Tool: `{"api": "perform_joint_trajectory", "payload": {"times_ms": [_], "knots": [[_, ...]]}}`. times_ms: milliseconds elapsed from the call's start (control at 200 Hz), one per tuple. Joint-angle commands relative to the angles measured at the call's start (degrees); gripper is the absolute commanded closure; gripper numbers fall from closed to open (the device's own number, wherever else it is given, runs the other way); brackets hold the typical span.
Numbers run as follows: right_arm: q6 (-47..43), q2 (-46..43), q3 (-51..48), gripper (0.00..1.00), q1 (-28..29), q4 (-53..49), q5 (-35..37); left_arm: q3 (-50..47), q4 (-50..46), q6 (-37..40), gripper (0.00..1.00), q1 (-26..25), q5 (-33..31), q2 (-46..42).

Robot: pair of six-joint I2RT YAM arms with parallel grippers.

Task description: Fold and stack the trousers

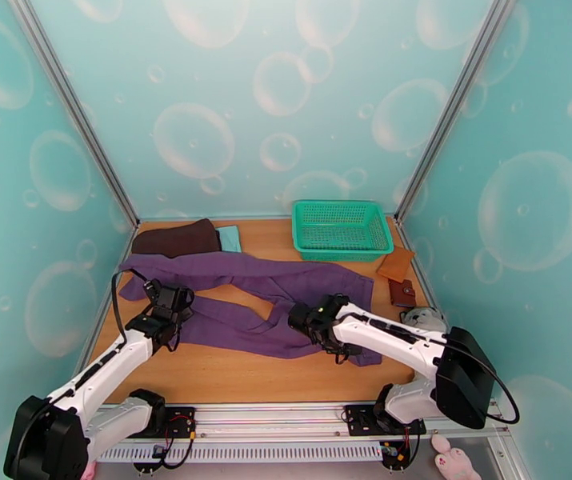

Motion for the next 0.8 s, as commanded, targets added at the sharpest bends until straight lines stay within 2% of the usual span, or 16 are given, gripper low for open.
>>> {"api": "perform_joint_trajectory", "payload": {"times_ms": [0, 110, 170, 215, 270, 325, 365, 485, 660, 795], "knots": [[-1.3, 4.4, 9.6, 0.4, 2.2, -0.9, 8.5, 2.2, -4.9, 1.7, 0.58, -0.9, 0.6, 3.3], [-5.2, 9.7, 19.9, 0.22, 4.9, 0.3, 14.8, 4.7, -13.3, -4.1, 0.57, -3.3, -7.0, 6.9], [-14.9, 10.9, 21.5, 0.14, 5.3, 9.8, 14.4, 6.0, -18.0, -7.3, 0.57, -4.2, -10.3, 8.5], [-24.9, 10.1, 18.8, 0.12, 4.2, 23.5, 8.3, 6.3, -19.3, -8.3, 0.57, -4.2, -11.2, 9.9], [-34.9, 8.0, 12.2, 0.1, 1.0, 41.4, -6.4, 5.7, -17.9, -6.9, 0.58, -3.8, -9.1, 11.5], [-37.5, 7.0, 4.8, 0.1, -3.3, 55.5, -19.6, 5.1, -16.3, -5.7, 0.58, -3.4, -5.8, 13.5], [-37.8, 7.2, 1.7, 0.1, -5.4, 60.4, -23.6, 4.7, -14.6, -4.1, 0.59, -3.3, -3.8, 14.9], [-40.7, 8.7, -3.4, 0.1, -8.1, 65.5, -23.6, 4.5, -9.5, -0.6, 0.6, -3.3, 0.7, 18.1], [-40.6, 11.7, -6.7, 0.1, -10.7, 69.9, -28.4, 8.0, -11.8, -2.4, 0.61, -3.0, -2.5, 24.8], [-37.9, 14.2, -9.9, 0.12, -12.2, 72.5, -29.9, 8.6, -11.4, -2.4, 0.64, -3.0, -1.7, 26.8]]}}
